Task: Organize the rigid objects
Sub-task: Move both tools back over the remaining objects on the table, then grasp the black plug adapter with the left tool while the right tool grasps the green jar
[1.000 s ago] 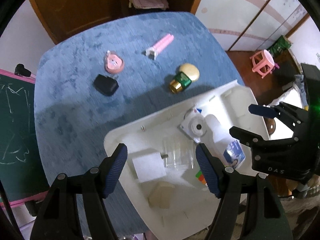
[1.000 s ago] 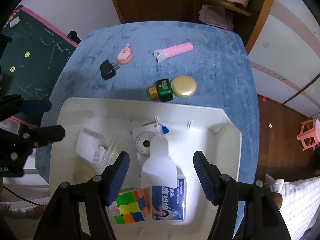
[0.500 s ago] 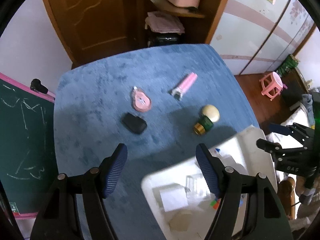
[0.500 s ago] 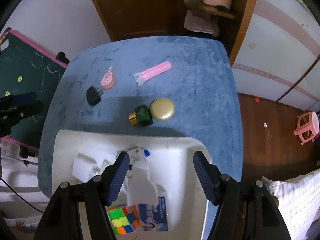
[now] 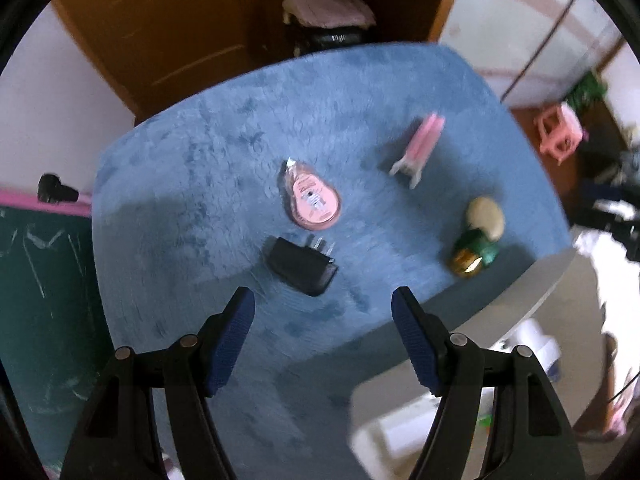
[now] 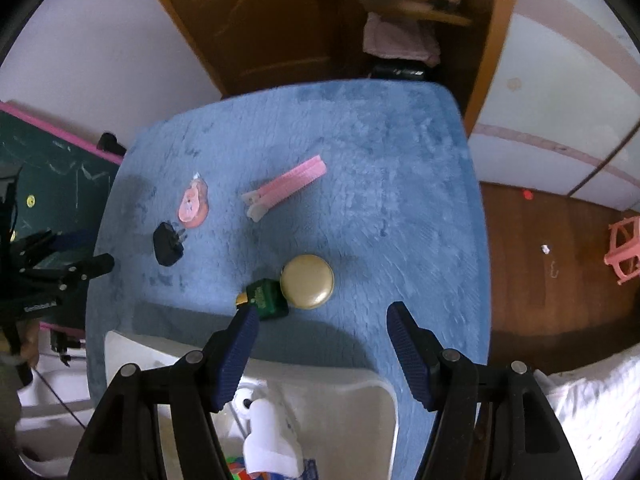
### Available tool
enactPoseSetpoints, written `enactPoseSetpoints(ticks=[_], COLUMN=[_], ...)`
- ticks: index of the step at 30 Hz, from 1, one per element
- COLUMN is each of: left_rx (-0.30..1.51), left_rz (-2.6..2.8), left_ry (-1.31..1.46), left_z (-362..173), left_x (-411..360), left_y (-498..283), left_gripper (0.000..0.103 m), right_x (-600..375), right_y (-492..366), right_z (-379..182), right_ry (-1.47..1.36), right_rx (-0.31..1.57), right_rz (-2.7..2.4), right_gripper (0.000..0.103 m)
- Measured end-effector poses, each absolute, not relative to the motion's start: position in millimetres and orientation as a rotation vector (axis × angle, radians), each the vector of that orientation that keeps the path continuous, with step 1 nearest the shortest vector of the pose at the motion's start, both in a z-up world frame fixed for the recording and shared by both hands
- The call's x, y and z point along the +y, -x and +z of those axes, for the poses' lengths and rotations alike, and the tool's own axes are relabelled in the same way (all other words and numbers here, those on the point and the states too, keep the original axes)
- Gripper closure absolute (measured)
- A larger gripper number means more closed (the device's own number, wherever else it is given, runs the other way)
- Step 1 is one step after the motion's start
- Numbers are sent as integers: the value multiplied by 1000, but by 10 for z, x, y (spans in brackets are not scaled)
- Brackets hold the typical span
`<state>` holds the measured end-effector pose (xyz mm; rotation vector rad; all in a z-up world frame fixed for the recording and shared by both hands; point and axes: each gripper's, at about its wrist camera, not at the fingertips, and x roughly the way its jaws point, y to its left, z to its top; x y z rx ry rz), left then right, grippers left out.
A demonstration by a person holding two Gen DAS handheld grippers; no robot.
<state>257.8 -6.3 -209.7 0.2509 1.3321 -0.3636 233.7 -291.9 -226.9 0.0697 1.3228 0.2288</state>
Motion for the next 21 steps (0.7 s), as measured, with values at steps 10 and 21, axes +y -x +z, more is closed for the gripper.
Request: enactPoseSetpoints(ticks=[10, 21], left_rx=[1443, 1443], left_rz=[-395, -471], left_ry=[-349, -470], left_z=[-2622, -2805], left_x=[-75, -272], left_y=[-2829, -2804], left_gripper=[29, 29], right_x=[-2695, -2214], right_y=[-2561, -2330], right_z=[-2923, -2930], right_ry=[159, 143], right_rx=[1474, 1507], right_rz=[314, 375], right_gripper=[36, 36])
